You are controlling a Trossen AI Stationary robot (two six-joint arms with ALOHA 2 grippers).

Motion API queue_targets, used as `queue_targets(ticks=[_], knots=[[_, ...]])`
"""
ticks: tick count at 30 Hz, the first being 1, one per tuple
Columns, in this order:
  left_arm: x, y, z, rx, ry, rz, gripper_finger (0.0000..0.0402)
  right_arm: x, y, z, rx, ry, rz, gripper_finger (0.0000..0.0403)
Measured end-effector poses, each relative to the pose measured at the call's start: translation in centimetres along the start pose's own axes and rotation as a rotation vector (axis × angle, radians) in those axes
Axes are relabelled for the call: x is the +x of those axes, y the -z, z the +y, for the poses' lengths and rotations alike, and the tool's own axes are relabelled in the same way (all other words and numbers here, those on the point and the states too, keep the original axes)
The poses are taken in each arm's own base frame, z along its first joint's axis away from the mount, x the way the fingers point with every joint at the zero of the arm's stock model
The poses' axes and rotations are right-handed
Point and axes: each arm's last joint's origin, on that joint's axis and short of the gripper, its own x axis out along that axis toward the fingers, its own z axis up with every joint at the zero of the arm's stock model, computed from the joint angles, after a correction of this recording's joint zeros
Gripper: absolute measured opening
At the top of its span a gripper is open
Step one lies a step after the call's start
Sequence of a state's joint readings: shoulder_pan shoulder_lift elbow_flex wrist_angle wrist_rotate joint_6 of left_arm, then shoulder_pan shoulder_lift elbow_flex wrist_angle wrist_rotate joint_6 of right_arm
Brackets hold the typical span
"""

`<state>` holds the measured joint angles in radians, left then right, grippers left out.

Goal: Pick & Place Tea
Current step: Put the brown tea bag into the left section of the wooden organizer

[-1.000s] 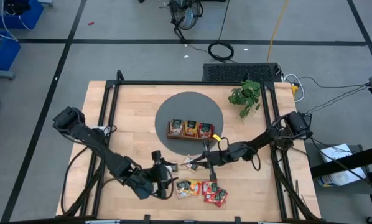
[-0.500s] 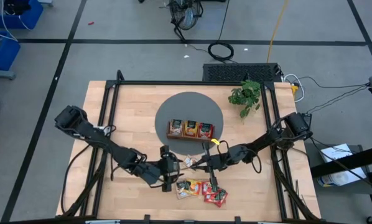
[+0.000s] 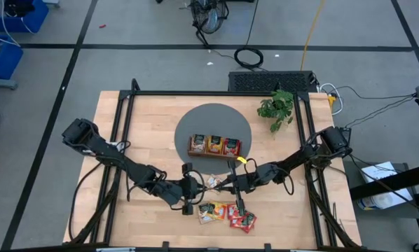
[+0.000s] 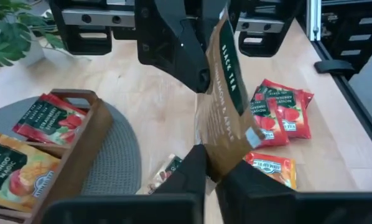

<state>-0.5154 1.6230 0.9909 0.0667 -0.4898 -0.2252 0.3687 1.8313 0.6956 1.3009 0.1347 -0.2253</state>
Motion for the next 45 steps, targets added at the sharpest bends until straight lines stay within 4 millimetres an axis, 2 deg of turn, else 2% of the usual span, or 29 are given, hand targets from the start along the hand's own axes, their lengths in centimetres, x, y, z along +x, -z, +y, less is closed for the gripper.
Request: queue_targets(ticks=[11, 16, 22, 28, 34, 38, 42, 45], knots=[[0.0, 0.3, 0.1, 0.006, -0.017, 0.024, 0.0009, 0.0, 0.5, 0.1, 0.015, -0.012, 0.058, 0.0005], [0.0, 0.4, 0.1, 0.002, -0.037, 0.035, 0.0007, -0.1, 0.3, 0.0, 0.040, 0.013, 0.074, 0.0061], [-0.1, 0.7, 0.2, 0.002, -0.048, 0.054, 0.0006, -0.3, -1.0, -0.4, 0.090, 0.016, 0.069, 0.0142], [-0.1, 0.7, 0.2, -0.005, -0.049, 0.056, 0.0005, -0.4, -1.6, -0.5, 0.119, 0.013, 0.053, 0.0178], [0.1, 0.6, 0.4, -0.011, -0.056, 0.053, 0.0009, -0.3, -1.4, -1.0, 0.147, 0.026, 0.072, 0.0165], [0.2, 0.5, 0.7, -0.016, -0.064, 0.054, 0.0005, 0.6, -2.1, -1.1, 0.142, 0.006, 0.060, 0.0145], [0.2, 0.6, 0.8, -0.015, -0.066, 0.057, 0.0011, 2.0, -2.0, -1.0, 0.112, -0.009, 0.142, 0.0116], [0.2, 0.7, 0.8, -0.009, -0.067, 0.068, 0.0006, 2.7, -1.8, -1.1, 0.105, -0.011, 0.201, 0.0078]])
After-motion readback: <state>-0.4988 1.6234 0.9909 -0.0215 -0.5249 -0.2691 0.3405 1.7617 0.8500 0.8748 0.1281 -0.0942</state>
